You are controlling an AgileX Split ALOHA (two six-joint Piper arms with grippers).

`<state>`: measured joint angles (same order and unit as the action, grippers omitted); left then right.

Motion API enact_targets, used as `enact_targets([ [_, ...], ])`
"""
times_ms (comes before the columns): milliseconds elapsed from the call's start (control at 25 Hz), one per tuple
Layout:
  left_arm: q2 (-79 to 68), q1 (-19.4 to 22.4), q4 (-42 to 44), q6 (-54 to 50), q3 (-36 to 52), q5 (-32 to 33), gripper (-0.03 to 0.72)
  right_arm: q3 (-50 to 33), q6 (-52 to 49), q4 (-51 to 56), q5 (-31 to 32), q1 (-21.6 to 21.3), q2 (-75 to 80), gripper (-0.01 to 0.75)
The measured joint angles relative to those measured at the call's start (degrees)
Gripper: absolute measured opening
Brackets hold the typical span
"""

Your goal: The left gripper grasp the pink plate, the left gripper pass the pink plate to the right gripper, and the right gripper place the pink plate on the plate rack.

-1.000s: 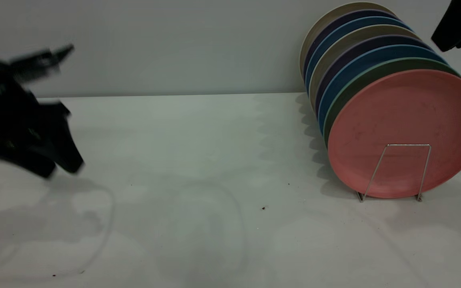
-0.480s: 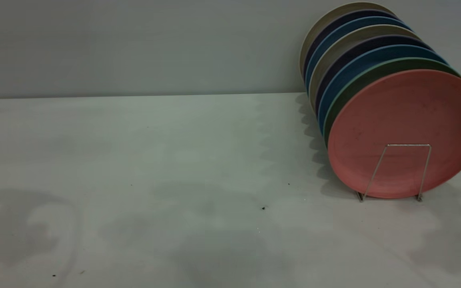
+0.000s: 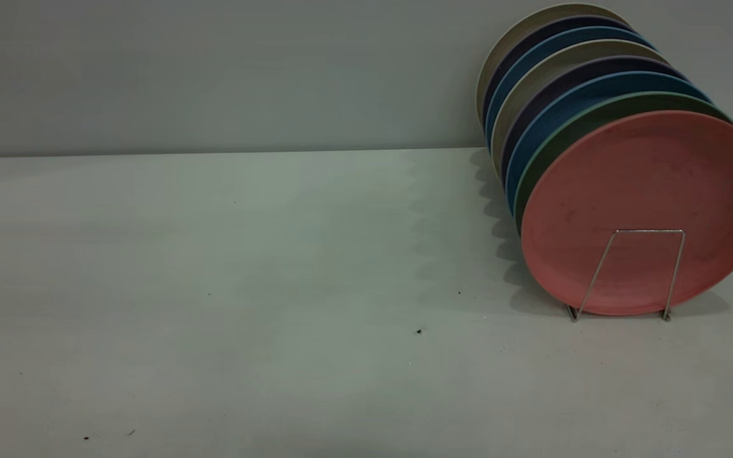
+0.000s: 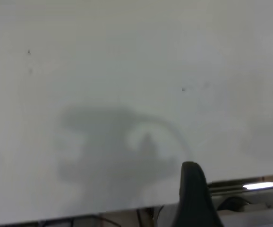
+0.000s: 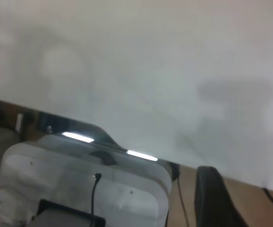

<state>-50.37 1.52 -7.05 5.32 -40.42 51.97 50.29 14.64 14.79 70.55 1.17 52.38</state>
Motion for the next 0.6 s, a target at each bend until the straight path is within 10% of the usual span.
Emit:
enact_targets([
  [600, 44.50, 0.00, 6.59, -8.22, 6.95, 14.60, 0.512, -21.43, 2.39, -3.68, -2.26, 0.00, -37.40, 0.367],
])
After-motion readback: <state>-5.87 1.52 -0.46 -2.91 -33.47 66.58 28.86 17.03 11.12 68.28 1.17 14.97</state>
